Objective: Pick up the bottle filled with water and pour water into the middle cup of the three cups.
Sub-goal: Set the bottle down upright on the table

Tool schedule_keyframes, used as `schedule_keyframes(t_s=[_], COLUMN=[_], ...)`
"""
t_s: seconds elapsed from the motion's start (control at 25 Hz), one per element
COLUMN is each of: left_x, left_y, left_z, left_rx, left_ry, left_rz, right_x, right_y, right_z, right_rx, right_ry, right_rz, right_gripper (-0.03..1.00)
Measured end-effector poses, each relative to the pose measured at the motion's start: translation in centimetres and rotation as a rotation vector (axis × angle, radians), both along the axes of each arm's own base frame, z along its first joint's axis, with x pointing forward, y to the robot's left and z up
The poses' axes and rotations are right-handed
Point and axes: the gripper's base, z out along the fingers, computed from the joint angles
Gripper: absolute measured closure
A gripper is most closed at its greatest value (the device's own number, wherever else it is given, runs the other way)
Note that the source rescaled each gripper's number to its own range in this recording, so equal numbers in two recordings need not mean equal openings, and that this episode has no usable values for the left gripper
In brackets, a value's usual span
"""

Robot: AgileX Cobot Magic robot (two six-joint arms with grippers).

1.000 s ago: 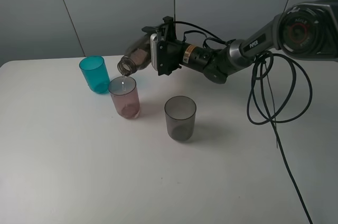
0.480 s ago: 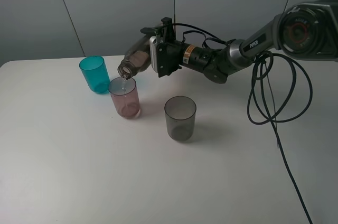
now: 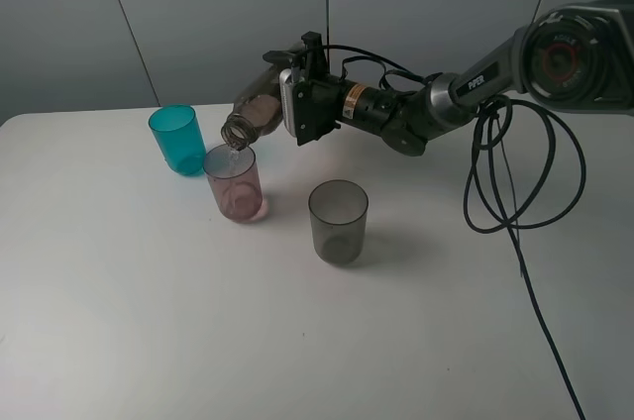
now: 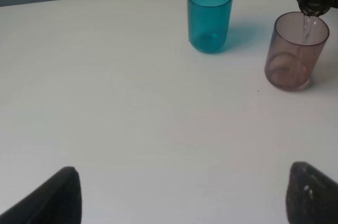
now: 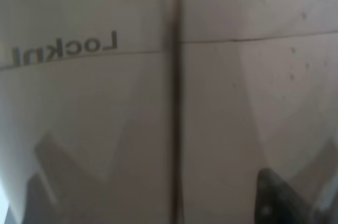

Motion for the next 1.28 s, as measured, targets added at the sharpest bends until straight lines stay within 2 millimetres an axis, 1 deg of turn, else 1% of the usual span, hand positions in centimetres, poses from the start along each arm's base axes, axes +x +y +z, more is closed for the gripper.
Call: schedule_keyframes(t_s=[0.56,0.76,1.28], left_x=[0.0,0.0,0.0], left_y=[0.0,0.0,0.0], left_z=[0.0,0.0,0.0], left_rx=[0.0,0.0,0.0], left_ry=[0.0,0.0,0.0], left_rz=[0.0,0.0,0.0], right_x=[0.21,0.44,0.78], right_y=[0.23,-0.2,-0.5], right_z=[0.45,0.44,0.77], right_rx=[-0.017,-0.022,-0.03], right_ry=[-0.042,-0.047,-0.075], right_rz=[0.017,0.009,0.003], right_gripper=[0.96,0.96,0.96])
